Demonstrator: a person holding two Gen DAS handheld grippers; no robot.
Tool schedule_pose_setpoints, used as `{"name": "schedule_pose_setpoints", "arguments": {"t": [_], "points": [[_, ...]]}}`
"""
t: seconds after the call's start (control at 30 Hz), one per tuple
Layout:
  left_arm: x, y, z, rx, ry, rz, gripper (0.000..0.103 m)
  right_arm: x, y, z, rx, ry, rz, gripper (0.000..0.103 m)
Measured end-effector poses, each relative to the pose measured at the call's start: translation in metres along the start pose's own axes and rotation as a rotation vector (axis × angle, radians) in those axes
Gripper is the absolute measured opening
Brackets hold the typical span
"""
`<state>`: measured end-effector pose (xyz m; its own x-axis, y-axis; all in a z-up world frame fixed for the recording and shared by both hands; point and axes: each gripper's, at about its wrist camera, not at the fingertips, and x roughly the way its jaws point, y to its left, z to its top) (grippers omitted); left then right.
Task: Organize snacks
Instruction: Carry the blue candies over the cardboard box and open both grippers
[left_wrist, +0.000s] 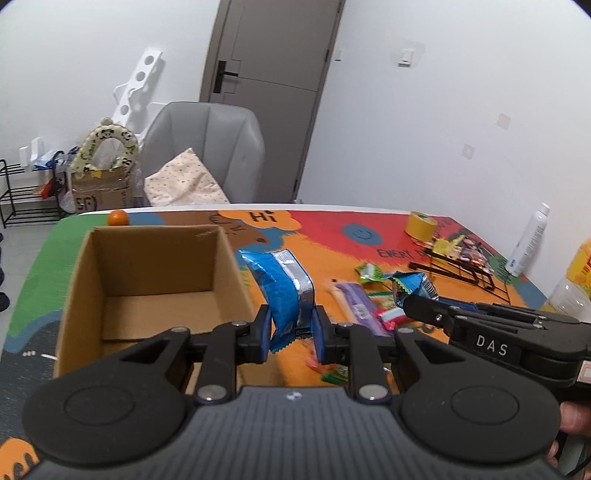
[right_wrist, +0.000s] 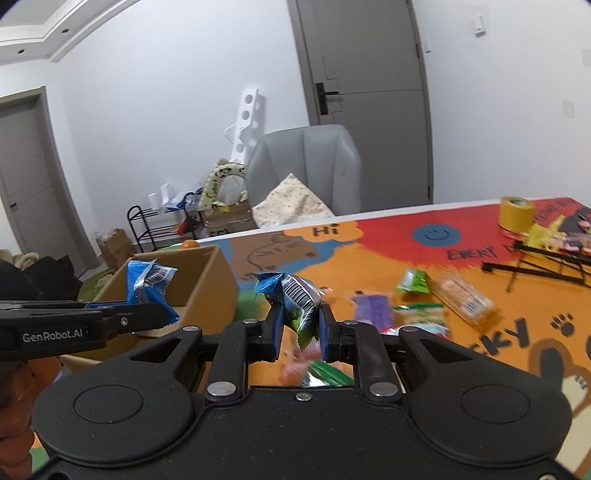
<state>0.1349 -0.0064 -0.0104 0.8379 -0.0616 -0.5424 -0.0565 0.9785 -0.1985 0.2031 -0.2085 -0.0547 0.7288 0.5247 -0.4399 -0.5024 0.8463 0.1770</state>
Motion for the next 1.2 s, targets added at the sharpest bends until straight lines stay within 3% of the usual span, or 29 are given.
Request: {"name": "schedule_pose_setpoints", "arguments": {"t": [0.67, 0.77, 1.0, 1.17, 1.2], "points": [[0.004, 0.083, 0.011, -0.11, 0.011, 0.094, 0.024, 0.039, 0.065, 0.021, -0.065, 0.016, 0.085, 0.018], [0.001, 0.09, 0.009, -0.119, 0.01, 0.154, 0.033, 0.043, 0.076, 0.021, -0.077, 0.022, 0.097, 0.018], [-0.018, 0.109, 0.005, -0.161, -0.011, 0.168, 0.057, 0.05, 0.097, 0.024, -0.088, 0.028, 0.131, 0.02], [-0.027, 0.117, 0.004, -0.174, -0.034, 0.19, 0.075, 0.042, 0.099, 0.023, -0.077, 0.001, 0.14, 0.052], [-0.028, 0.118, 0.003, -0.178, -0.036, 0.197, 0.078, 0.042, 0.098, 0.022, -0.081, 0.003, 0.129, 0.052]]}}
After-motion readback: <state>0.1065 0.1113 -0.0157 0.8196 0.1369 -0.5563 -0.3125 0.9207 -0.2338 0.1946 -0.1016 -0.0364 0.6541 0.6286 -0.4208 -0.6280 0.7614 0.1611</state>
